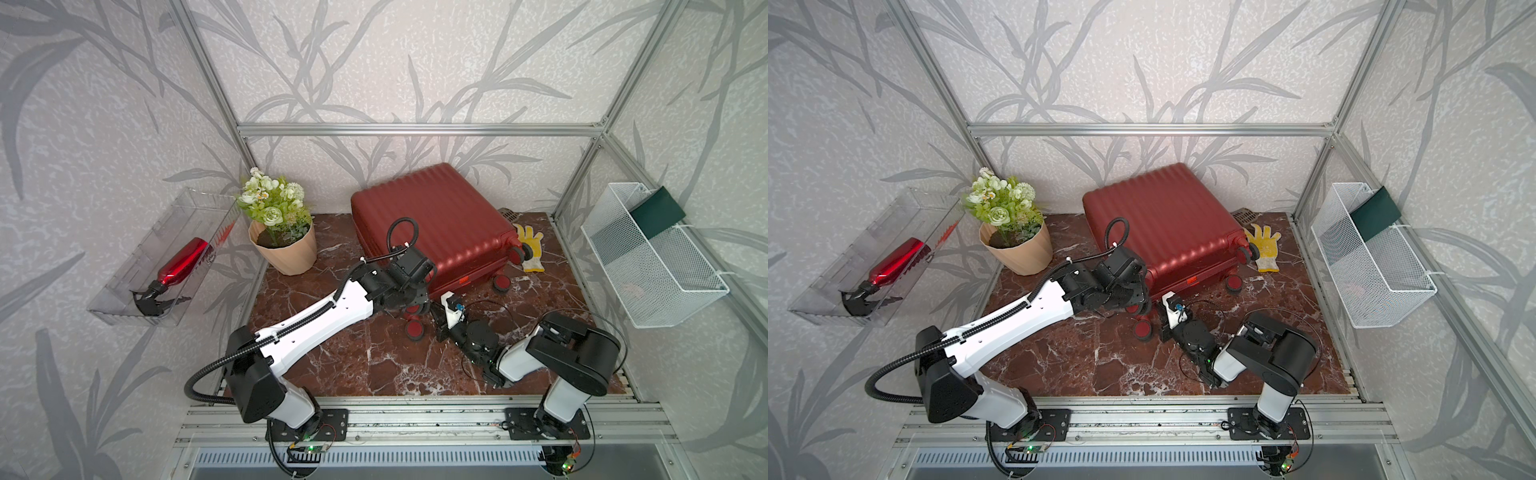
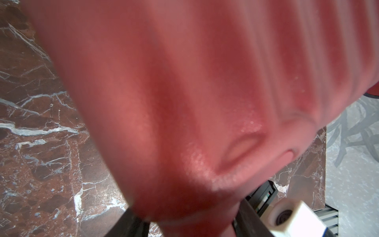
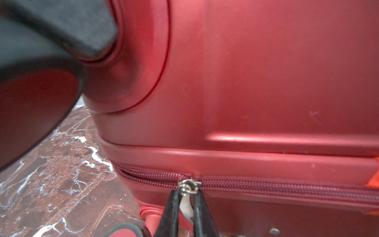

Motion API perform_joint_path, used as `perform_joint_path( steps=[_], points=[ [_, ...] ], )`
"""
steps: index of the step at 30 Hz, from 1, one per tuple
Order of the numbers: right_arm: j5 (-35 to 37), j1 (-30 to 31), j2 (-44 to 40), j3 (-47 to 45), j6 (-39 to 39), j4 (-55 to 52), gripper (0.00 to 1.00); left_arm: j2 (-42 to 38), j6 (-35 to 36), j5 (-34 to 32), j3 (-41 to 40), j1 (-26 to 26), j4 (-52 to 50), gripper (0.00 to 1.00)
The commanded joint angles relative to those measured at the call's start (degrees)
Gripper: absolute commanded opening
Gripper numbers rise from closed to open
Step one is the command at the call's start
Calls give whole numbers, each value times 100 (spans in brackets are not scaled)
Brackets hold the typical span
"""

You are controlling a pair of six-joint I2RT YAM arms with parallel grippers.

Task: Open the suitcase zippers
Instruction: Unzip the zipper on the suitcase.

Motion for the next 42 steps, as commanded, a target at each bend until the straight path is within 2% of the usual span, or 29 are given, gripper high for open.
perform_joint_path(
  steps=[1,9,23,38,42],
  points=[
    [421,26,-321,-3,-336,-290,0,-177,380,-833,-185,123,-562,20],
    [901,-15,-946,63,-900,-835,0,-498,609,-874,-398,286,-670,19],
    [1170,-423,-1438,371,-1131,-1653,0,-1085,947,-803,-794,672,-902,19],
    [1865,-1279,-1914,176,-1320,-2035,0,-1829,1362,-827,-1197,1736,-1303,19],
    [2040,-1481,-2199,3,-956,-2116,0,-1909,1381,-1015,-1213,1971,-1399,19]
  ],
)
